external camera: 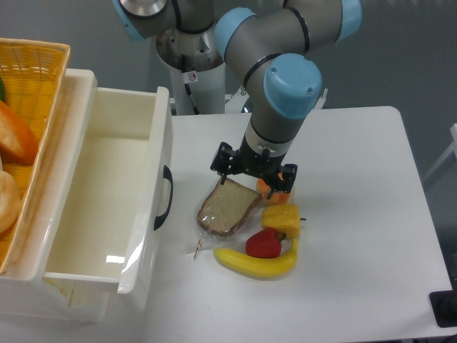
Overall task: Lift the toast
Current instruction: 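Lower the open gripper down onto the bagged toast slice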
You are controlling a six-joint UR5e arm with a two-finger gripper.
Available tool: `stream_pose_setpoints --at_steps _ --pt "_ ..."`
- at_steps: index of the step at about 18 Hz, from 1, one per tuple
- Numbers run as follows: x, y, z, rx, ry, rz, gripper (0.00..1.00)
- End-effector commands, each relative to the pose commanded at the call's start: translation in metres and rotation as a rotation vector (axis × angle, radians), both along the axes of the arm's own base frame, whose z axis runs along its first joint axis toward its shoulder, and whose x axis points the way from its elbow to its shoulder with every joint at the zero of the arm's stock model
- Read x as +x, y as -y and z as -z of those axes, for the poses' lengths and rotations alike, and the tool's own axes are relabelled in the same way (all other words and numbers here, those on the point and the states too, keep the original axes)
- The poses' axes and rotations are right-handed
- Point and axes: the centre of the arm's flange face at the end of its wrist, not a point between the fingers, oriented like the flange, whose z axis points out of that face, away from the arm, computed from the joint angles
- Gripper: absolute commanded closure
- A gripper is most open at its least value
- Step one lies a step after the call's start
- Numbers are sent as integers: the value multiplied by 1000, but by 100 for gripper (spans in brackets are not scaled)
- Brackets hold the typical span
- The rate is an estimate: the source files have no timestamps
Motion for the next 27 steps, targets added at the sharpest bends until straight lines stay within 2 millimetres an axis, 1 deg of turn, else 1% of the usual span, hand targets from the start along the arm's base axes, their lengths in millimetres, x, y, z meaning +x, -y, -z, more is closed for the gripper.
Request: stream_pose_setpoints --at_steps 4,5,6,9,12,13,16,18,20,23,24,27 --pt "-2 -1 3 2 -4 18 0" --pt "-2 -1 7 -4 1 18 0" --pt "-2 -2 12 -10 10 18 0" --pt "7 4 40 -41 56 17 0" --pt "8 8 52 -54 74 6 0" --pt "7 9 58 -59 82 5 0" --pt "13 12 75 -77 101 0 0" --pt "15 15 90 -90 119 3 0" --pt "12 12 104 -97 133 11 0" --pt "3 3 128 -98 137 23 0" --pt "2 0 134 -96 134 28 0" --pt "-2 -4 140 -86 124 58 0"
